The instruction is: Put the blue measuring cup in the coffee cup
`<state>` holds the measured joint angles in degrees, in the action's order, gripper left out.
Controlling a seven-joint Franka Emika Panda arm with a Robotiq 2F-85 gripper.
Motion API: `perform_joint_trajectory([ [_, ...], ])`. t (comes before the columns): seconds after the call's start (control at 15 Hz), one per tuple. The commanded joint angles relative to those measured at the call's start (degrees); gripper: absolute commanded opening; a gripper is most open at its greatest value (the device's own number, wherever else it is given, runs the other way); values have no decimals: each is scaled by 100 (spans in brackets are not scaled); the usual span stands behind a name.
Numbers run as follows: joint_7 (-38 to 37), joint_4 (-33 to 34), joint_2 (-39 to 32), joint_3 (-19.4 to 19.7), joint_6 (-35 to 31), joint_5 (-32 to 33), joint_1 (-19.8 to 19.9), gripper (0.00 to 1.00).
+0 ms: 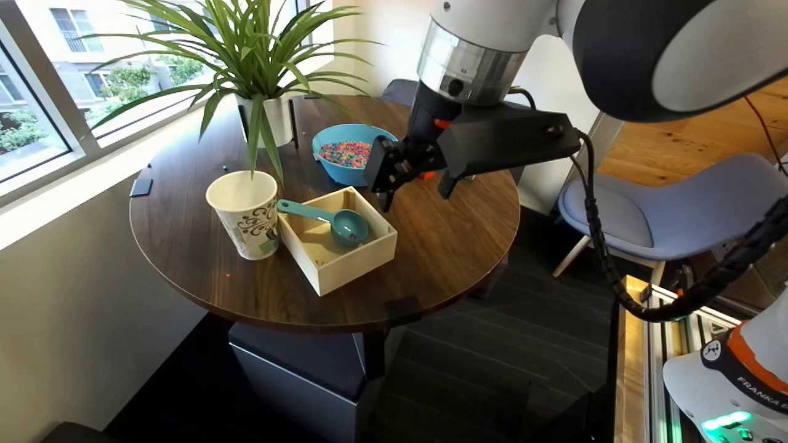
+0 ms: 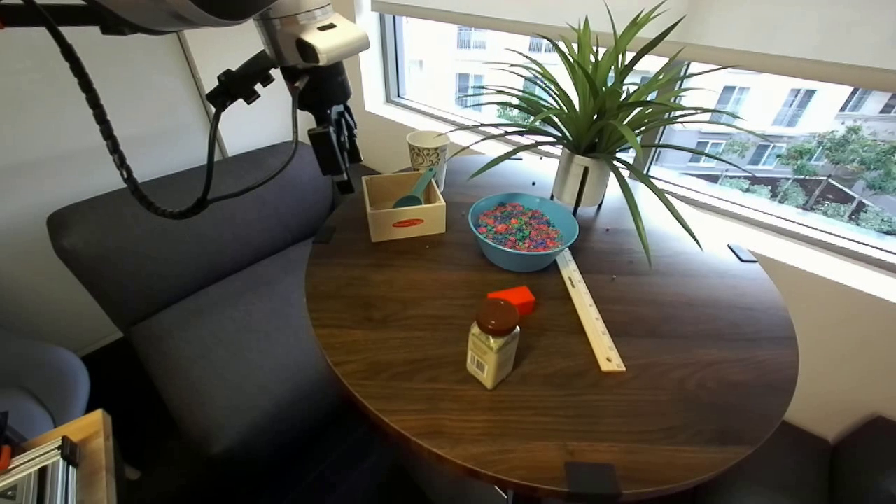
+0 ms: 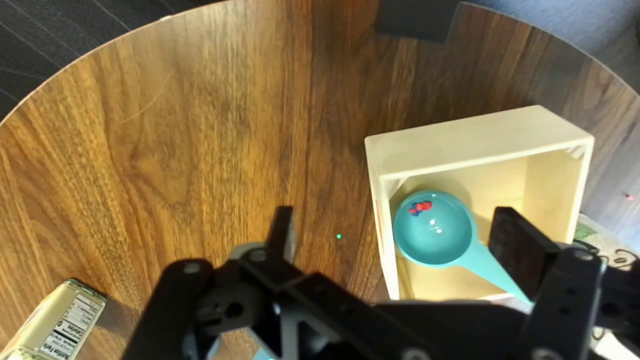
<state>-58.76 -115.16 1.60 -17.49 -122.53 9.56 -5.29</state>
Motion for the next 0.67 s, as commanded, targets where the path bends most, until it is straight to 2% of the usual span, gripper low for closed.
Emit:
perform_joint_trajectory([
  [0.0, 313, 35, -57, 191, -9, 25, -240, 100],
  [0.27, 1762, 623, -460, 230, 334, -24, -401, 100],
  [0.6, 3374, 2059, -1352, 343, 1108, 28, -566, 100],
])
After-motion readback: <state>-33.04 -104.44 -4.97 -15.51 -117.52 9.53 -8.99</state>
